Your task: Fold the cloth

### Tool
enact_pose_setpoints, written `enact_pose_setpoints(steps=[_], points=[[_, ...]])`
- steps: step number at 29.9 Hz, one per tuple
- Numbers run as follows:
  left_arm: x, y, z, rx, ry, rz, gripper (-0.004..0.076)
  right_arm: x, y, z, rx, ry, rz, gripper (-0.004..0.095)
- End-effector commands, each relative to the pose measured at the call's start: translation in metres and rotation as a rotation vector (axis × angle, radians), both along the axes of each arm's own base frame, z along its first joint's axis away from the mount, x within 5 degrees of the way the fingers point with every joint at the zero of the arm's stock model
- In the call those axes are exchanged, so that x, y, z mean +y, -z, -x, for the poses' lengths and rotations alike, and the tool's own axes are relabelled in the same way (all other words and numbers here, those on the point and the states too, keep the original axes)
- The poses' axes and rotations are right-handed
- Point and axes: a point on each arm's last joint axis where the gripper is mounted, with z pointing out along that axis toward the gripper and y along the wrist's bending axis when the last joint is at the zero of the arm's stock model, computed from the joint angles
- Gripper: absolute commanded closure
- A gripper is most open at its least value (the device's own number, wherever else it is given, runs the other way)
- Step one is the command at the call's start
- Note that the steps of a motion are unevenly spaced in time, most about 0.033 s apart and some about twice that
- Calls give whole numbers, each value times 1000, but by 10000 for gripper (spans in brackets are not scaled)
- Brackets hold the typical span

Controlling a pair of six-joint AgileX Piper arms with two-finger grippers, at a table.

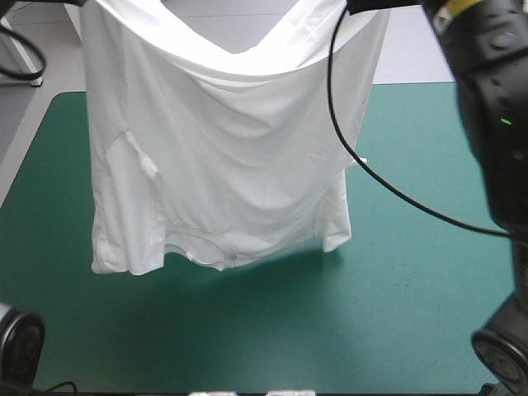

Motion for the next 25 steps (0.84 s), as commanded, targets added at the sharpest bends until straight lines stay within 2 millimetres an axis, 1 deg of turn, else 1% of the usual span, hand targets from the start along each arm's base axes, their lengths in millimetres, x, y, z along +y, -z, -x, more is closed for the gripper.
enact_pose_setpoints(steps=[1, 3, 4, 5, 8, 11, 14, 17, 18, 20, 21, 24, 25], points=[[-2, 7, -39, -44, -56, 27, 733, -5, 6, -45, -87, 77, -72, 925], [-4, 15, -65, -63, -72, 51, 733, -10, 10, -69, -144, 85, -110, 925], [-5, 15, -74, -92, -80, 72, 733, -12, 11, -75, -166, 85, -108, 925], [-5, 17, -82, -119, -81, 101, 733, -15, 9, -80, -212, 70, -112, 925], [-6, 18, -101, -206, -78, 193, 733, -23, 1, -82, -320, 37, -108, 925], [-7, 19, -112, -265, -62, 261, 733, -36, -7, -78, -383, 42, -126, 924], [-6, 18, -114, -313, -56, 288, 733, -45, -11, -76, -401, 43, -144, 925], [-8, 19, -115, -330, -66, 229, 733, -46, -10, -77, -381, 36, -165, 925], [-10, 22, -118, -312, -62, 204, 733, -47, -7, -79, -354, 40, -175, 925], [-14, 33, -130, -253, -55, 148, 733, -45, 6, -94, -243, 57, -196, 925], [-17, 42, -138, -208, -51, 109, 733, -44, 15, -101, -175, 71, -207, 925], [-27, 76, -166, -25, -22, -9, 733, -40, 48, -131, 42, 129, -195, 925], [-30, 89, -176, 51, -15, -40, 733, -39, 64, -144, 138, 146, -204, 925]])
